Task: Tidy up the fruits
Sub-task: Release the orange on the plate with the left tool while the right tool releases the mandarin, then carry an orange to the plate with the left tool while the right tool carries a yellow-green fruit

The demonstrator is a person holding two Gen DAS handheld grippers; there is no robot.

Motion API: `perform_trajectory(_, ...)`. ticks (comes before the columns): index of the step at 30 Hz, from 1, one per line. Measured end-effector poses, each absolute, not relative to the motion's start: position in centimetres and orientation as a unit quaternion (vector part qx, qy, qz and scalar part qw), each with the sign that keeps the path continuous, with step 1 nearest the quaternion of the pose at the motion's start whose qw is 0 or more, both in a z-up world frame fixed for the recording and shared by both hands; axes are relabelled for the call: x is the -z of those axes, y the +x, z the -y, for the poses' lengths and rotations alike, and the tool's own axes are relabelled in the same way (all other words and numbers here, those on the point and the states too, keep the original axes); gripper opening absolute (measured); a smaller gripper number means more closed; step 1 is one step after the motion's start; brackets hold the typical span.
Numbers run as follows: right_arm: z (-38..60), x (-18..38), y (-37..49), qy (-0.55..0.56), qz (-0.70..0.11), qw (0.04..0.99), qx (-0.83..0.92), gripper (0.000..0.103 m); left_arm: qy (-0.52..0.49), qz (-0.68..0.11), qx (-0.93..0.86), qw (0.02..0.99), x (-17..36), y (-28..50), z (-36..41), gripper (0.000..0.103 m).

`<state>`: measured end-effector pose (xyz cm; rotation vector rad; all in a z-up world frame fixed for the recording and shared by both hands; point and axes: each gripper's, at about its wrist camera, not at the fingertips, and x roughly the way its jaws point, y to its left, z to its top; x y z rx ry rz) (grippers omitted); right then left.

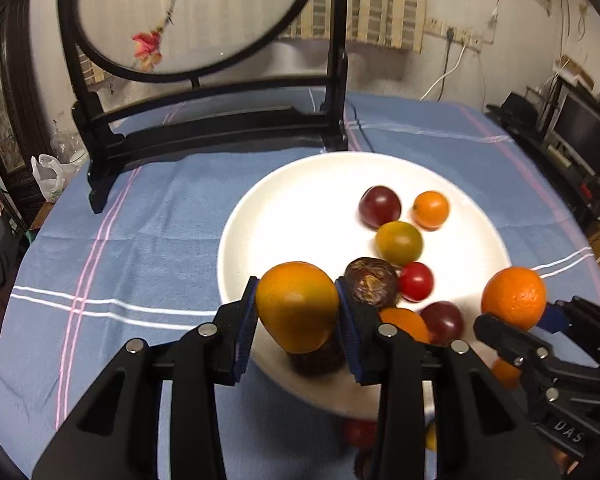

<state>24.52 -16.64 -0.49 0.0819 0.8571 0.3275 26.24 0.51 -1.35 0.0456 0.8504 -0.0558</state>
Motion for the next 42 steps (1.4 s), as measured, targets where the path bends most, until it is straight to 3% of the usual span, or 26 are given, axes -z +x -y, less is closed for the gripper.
perform_trajectory(2,16.8,0.9,25.3,0.047,-0.42,0.893,-0.157,0.045,0.023,-0.419,0.024,0.907,2.1,27.0,-0.2,0.037)
perform_trajectory(4,17.1,1.3,25.9,0.061,-0.427,0.888,-0.16,0.055,0.021,-0.423,0.024,0.906,2.4,27.3,0.0,0.04)
perform_trajectory(5,17.2,1.3,25.9,0.065,-0.425,0.889,-0.158,0.06,0.019,-0.421,0.024,0.907,2.4,27.1,0.1,0.05)
perform_trajectory(9,17.9,1.3,25.2,0.067,-0.423,0.891,-0.153,0.061,0.033,-0.391,0.016,0.92,1.0,25.3,0.4,0.067)
perform_trajectory(15,19.1,0.0,22.2,0.061,-0.409,0.898,-0.154,0.062,0.014,-0.381,0.015,0.924,-0.5,21.8,-0.1,0.08)
perform_trajectory(25,20.1,0.1,15.8,0.045,-0.404,0.899,-0.161,0.065,-0.013,-0.402,0.035,0.915,0.6,15.4,0.1,0.082)
perform_trajectory(37,21.2,0.6,14.1,0.049,-0.391,0.905,-0.161,0.065,0.011,-0.441,0.053,0.896,4.6,12.2,2.6,0.082)
perform_trajectory(42,21.3,0.3,13.9,0.045,-0.385,0.908,-0.159,0.065,0.025,-0.447,0.073,0.891,5.6,12.2,3.8,0.071)
